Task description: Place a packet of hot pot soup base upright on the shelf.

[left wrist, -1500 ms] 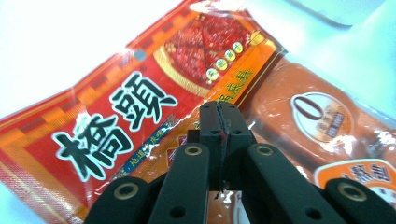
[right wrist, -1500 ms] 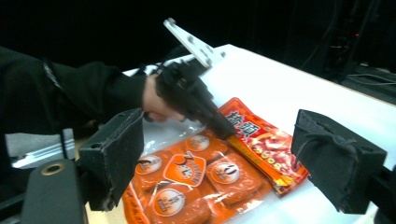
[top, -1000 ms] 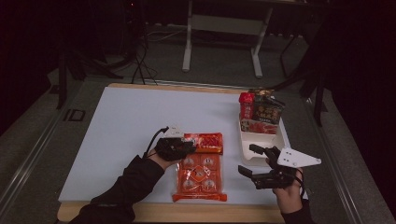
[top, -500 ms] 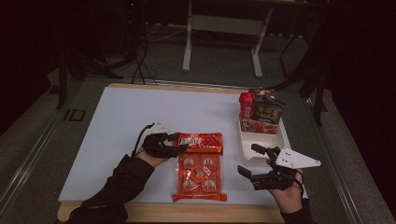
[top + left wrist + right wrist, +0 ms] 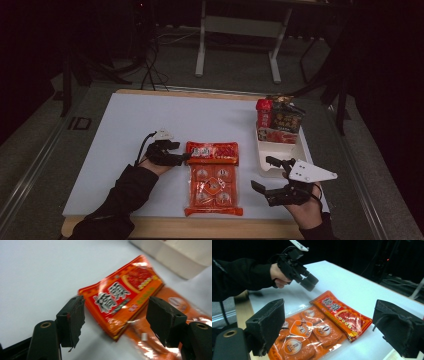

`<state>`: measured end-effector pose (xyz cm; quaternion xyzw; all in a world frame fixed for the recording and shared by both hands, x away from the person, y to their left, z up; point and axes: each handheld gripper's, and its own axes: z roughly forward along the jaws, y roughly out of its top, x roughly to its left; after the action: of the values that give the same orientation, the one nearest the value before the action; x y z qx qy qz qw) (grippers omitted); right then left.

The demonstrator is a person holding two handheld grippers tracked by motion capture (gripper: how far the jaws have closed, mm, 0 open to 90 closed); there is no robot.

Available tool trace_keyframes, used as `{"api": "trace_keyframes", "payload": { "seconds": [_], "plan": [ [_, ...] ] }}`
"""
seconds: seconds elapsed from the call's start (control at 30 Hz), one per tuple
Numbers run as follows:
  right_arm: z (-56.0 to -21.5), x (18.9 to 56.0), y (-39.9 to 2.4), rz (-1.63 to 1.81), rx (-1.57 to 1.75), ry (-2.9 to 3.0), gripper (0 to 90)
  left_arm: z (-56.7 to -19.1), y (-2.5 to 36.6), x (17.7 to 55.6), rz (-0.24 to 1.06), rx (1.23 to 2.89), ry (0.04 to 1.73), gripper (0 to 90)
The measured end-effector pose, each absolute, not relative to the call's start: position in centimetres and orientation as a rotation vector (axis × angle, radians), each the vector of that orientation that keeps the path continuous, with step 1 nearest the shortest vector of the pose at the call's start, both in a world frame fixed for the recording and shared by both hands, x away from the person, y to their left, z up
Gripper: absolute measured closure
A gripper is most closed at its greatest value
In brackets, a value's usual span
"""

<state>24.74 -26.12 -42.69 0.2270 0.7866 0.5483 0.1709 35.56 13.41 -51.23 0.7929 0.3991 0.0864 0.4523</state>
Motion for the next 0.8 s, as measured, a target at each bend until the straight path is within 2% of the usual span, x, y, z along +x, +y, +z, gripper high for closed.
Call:
{"api": "trace_keyframes", "payload": {
  "seconds": [0.3, 0.37, 0.57, 0.63, 0.67, 0.73, 0.77, 0.8],
  "plan": [
    [-42.8, 24.7, -25.9, 1.551, 0.638, 2.255, 10.8, -53.2, 13.5, 36.8, 0.146, 1.951, 1.048, 32.4],
    [-42.8, 24.8, -26.1, 1.559, 0.645, 2.254, 10.9, -54.0, 12.6, 37.3, 0.085, 1.979, 1.044, 33.9],
    [-42.8, 24.7, -26.1, 1.559, 0.643, 2.252, 11.5, -54.7, 11.7, 37.6, 0.066, 2.01, 1.034, 35.8],
    [-42.8, 24.7, -26.2, 1.558, 0.644, 2.252, 11.5, -54.6, 11.5, 37.7, 0.041, 2.01, 1.022, 38.4],
    [-42.8, 24.7, -26.2, 1.561, 0.649, 2.252, 11.5, -54.7, 11.1, 37.6, 0.018, 2.011, 1.005, 44.7],
    [-42.8, 24.7, -26.2, 1.561, 0.649, 2.252, 11.5, -54.7, 11.0, 37.6, 0.018, 2.019, 0.997, 45.3],
    [-42.8, 24.7, -26.2, 1.56, 0.648, 2.253, 11.7, -54.7, 10.9, 37.6, -0.013, 2.015, 0.982, 54.2],
    [-42.8, 24.7, -26.2, 1.561, 0.649, 2.253, 11.7, -54.7, 10.7, 37.6, -0.016, 2.015, 0.987, 54.3]
  ]
}}
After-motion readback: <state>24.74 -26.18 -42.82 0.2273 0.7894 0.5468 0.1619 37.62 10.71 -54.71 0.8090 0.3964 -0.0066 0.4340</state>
